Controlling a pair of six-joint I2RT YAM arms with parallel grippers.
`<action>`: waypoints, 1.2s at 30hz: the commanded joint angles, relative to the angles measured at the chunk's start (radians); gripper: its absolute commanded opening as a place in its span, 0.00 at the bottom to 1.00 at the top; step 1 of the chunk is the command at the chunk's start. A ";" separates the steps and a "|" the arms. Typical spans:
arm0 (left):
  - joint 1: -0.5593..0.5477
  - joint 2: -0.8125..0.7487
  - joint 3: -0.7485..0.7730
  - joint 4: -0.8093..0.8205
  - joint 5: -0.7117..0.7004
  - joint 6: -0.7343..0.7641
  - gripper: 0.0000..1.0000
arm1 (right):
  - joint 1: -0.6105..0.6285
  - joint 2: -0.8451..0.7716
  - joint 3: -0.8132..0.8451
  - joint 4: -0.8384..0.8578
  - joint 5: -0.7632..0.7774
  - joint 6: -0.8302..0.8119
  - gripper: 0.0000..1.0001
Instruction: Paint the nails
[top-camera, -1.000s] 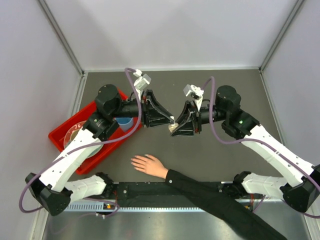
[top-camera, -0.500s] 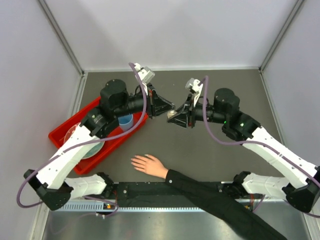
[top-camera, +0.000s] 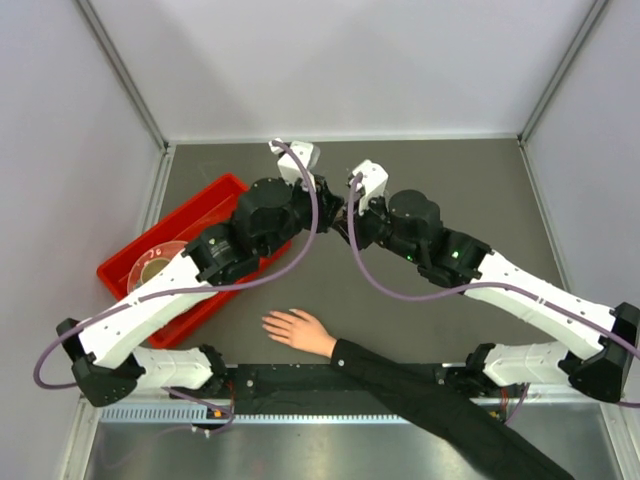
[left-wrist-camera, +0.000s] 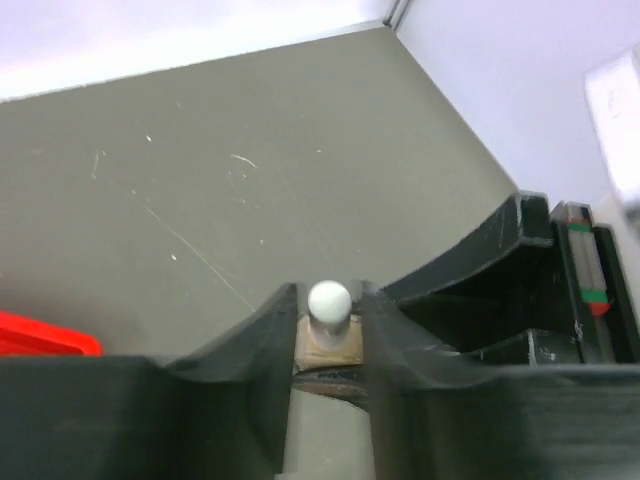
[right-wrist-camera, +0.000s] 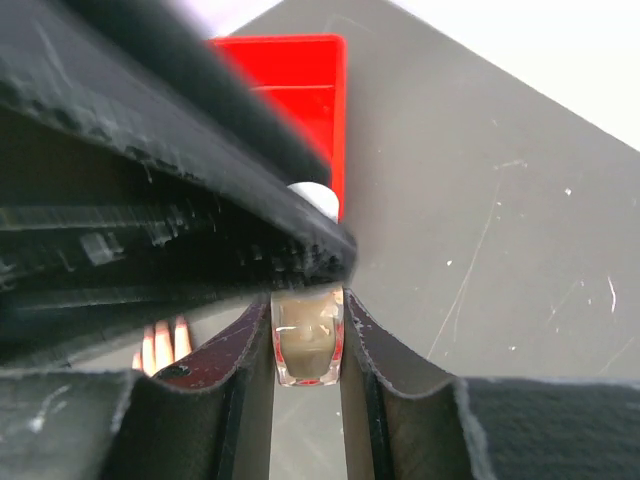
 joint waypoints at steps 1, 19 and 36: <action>0.045 -0.055 0.116 -0.087 0.099 0.038 0.45 | -0.074 -0.065 0.029 -0.012 -0.276 -0.078 0.00; 0.292 -0.144 -0.047 0.149 1.135 -0.056 0.59 | -0.228 -0.081 0.015 -0.053 -1.100 0.019 0.00; 0.292 -0.123 -0.102 0.201 1.161 -0.110 0.54 | -0.228 -0.079 0.007 0.013 -1.103 0.066 0.00</action>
